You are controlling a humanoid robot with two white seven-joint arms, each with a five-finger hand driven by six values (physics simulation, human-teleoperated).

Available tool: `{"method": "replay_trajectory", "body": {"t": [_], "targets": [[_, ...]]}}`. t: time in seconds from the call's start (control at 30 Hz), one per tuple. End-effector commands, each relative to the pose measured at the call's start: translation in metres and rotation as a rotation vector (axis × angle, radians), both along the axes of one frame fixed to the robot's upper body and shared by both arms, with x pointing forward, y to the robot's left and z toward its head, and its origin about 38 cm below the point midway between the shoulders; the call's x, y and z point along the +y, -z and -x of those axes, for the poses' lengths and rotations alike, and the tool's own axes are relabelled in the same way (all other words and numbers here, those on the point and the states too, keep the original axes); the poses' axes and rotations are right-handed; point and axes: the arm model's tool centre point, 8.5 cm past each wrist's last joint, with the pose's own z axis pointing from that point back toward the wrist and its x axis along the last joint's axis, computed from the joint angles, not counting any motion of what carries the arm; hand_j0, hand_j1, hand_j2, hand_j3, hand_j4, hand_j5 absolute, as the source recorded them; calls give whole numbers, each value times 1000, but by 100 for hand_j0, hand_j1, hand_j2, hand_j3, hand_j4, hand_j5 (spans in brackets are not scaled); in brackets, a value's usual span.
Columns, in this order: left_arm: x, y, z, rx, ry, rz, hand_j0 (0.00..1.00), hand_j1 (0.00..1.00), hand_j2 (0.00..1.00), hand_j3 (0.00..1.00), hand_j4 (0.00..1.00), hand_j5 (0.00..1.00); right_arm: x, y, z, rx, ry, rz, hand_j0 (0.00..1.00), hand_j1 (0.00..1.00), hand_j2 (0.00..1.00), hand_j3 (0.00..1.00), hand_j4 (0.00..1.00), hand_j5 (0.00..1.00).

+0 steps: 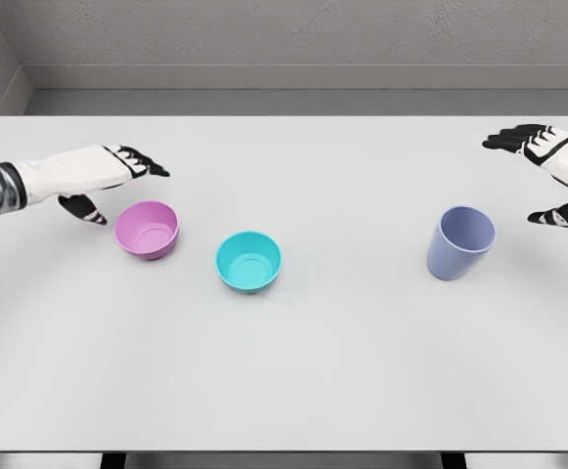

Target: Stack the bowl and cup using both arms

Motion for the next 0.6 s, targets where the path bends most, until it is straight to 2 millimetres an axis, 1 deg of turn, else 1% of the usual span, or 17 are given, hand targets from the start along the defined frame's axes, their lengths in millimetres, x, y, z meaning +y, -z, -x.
{"method": "replay_trajectory", "body": {"t": [0.0,0.17,0.3,0.33,0.37,0.4,0.5,0.53,0.57], "targets": [[-2,1,2,3,12,-11,100,100,100,100,100,100,-1,-2,0,-2,3,-6,100,100,100,100,100,100],[-1,0,2,3,10,-15,100,100,100,100,100,100,-3,-15,-3,-33,5,-2,100,100,100,100,100,100],[-2,3,3,10,14,-20,100,100,100,100,100,100,-1,-19,-5,-46,2,-4,100,100,100,100,100,100],[-4,6,4,25,23,-36,100,100,100,100,100,100,2,-20,-4,-50,-8,-4,100,100,100,100,100,100],[-5,6,4,29,25,-40,100,100,100,100,100,100,10,-21,-2,-53,-32,-8,100,100,100,100,100,100],[-4,6,4,29,24,-42,100,100,100,100,100,100,14,-19,-1,-51,-44,-11,100,100,100,100,100,100],[-8,8,8,36,50,-64,100,100,100,100,100,100,19,-19,-1,-54,-54,-21,100,100,100,100,100,100],[-7,7,9,33,52,-69,100,100,100,100,100,100,23,-22,0,-62,-68,-23,100,100,100,100,100,100],[-6,8,11,40,54,-80,100,100,100,100,100,100,23,-22,0,-62,-67,-22,100,100,100,100,100,100]]}}
